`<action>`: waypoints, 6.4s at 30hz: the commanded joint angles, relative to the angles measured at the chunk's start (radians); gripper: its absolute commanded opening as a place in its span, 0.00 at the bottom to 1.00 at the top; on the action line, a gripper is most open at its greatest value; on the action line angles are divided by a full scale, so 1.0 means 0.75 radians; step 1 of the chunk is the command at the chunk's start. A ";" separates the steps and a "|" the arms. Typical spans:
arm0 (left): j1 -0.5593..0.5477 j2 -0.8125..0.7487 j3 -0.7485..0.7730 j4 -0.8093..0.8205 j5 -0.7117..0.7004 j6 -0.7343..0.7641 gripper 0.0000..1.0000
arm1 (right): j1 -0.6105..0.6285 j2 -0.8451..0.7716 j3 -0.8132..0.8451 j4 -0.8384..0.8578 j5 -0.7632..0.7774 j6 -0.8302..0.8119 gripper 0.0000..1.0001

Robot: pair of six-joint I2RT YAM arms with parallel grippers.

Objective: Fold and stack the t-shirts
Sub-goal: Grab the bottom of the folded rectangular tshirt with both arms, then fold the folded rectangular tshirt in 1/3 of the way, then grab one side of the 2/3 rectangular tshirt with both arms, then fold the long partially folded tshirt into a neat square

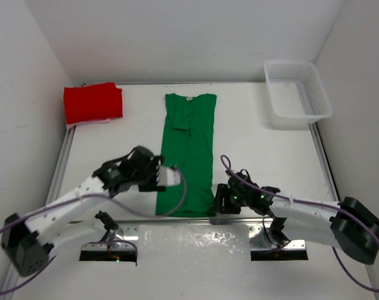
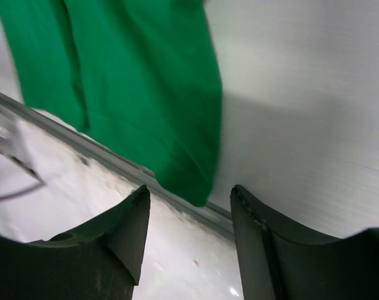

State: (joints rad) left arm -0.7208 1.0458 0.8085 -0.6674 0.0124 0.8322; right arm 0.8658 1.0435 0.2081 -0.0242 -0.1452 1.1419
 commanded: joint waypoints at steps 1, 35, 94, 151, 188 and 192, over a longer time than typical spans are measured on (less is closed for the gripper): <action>-0.043 -0.323 -0.253 -0.049 0.110 0.607 0.66 | -0.025 0.018 0.107 -0.366 -0.021 -0.301 0.54; -0.162 -0.304 -0.716 0.360 0.657 0.783 0.00 | -0.023 0.362 0.248 -0.066 -0.209 -0.183 0.00; 0.550 0.988 0.488 1.162 -0.061 -0.193 0.65 | -0.852 1.148 1.603 -0.373 -0.001 -0.948 0.40; 0.274 0.555 -0.291 0.798 0.301 0.592 0.00 | -0.610 0.928 0.737 0.036 -0.316 -0.391 0.00; 0.519 0.362 0.482 -0.078 0.663 -0.148 0.00 | -0.598 0.496 1.203 -0.929 -0.334 -0.817 0.00; 0.540 0.434 0.509 0.006 0.630 -0.207 0.00 | -0.641 0.592 1.216 -0.815 -0.389 -0.795 0.00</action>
State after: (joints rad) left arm -0.3443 1.3594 1.1473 -0.7372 0.5026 0.7235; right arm 0.4107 1.4513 1.0885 -0.6621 -0.4213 0.5758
